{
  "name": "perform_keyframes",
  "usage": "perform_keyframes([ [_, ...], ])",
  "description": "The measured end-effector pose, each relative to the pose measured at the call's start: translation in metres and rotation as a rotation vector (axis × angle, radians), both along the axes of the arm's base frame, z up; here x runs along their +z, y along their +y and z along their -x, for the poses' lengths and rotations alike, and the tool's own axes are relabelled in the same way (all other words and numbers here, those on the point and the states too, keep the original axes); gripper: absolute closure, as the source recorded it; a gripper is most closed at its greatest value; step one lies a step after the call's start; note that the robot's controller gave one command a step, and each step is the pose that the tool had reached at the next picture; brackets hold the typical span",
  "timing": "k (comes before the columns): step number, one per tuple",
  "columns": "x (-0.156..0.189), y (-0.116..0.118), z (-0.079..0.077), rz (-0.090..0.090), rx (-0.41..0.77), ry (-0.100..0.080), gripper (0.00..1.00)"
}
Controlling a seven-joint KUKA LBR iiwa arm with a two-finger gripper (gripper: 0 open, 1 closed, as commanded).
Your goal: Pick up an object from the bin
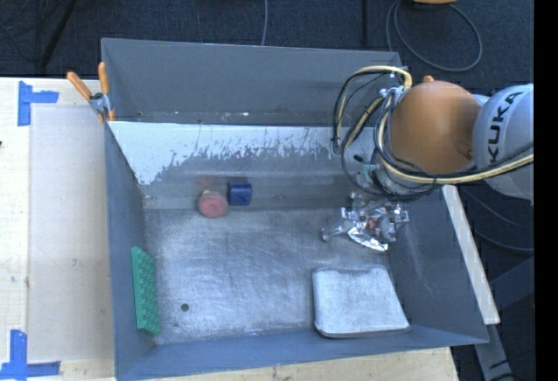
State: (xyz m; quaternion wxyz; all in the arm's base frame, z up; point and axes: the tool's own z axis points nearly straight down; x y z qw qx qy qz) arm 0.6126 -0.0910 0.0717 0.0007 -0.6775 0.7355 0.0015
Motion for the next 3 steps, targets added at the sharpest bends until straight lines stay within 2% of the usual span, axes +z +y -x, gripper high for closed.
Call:
perform_keyframes([
  [1,0.004,-0.004,-0.002,0.007,-0.005,-0.007,1.00],
  [2,0.057,0.023,-0.008,0.000,0.173,-0.005,1.00],
  [3,0.091,-0.041,0.009,0.002,0.456,-0.002,1.00],
])
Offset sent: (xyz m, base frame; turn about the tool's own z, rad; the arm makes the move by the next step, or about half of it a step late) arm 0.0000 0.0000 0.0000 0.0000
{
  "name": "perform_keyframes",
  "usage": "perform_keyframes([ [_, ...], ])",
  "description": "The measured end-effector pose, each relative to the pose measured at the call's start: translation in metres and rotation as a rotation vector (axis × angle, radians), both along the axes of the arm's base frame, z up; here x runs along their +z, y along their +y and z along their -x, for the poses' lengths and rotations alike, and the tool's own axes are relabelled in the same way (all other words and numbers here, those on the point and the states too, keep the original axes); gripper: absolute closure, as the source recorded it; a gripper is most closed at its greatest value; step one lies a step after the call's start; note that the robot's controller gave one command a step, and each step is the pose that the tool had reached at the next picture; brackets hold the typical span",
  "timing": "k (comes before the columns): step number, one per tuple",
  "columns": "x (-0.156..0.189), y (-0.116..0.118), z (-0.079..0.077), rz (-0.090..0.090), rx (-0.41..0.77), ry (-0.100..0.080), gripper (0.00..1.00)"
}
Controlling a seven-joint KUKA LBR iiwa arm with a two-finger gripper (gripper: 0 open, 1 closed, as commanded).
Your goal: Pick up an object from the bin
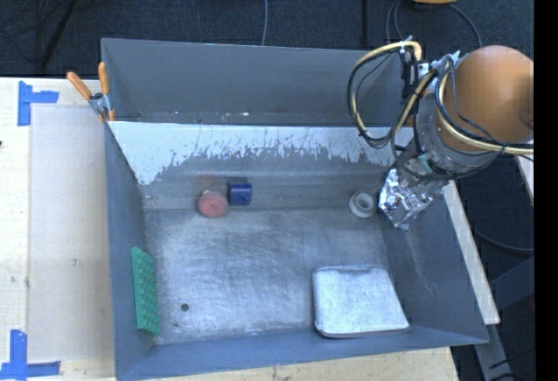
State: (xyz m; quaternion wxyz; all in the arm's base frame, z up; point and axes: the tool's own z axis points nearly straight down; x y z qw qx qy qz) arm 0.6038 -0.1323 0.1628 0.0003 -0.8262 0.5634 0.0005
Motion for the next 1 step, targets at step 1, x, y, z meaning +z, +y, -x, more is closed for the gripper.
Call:
perform_keyframes([
  [1,0.0973,-0.0063,0.0932,0.002,-0.130,0.000,1.00],
])
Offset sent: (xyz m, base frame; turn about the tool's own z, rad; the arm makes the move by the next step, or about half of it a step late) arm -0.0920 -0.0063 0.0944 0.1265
